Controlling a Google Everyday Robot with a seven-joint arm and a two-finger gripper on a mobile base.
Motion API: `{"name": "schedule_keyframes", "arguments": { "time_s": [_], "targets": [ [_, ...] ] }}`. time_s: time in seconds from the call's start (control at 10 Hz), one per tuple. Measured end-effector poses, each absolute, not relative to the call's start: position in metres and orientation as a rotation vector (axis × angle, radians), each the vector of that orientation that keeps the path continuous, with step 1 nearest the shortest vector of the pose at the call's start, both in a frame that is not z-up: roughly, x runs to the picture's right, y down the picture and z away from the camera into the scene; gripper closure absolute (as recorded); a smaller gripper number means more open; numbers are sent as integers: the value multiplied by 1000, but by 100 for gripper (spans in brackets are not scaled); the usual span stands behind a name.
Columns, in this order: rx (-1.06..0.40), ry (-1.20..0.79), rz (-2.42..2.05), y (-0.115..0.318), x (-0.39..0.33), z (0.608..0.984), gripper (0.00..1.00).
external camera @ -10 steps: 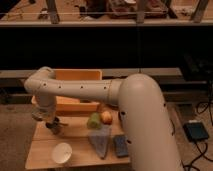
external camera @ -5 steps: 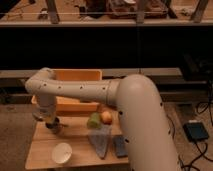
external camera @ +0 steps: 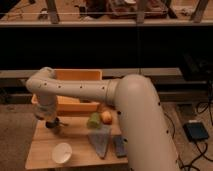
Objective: Place fork in metal cup
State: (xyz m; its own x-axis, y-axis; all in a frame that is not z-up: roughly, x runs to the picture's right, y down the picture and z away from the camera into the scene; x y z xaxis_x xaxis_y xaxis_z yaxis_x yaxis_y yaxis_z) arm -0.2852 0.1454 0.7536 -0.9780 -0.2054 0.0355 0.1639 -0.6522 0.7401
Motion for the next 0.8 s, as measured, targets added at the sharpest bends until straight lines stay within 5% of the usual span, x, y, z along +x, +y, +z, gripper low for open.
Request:
{"name": "schedule_keyframes", "arguments": {
  "time_s": [0.2,0.8],
  "targets": [
    [64,-1204,-2680,146,-287,756,91],
    [39,-1212,-2655,145,-284,762,33]
  ]
}}
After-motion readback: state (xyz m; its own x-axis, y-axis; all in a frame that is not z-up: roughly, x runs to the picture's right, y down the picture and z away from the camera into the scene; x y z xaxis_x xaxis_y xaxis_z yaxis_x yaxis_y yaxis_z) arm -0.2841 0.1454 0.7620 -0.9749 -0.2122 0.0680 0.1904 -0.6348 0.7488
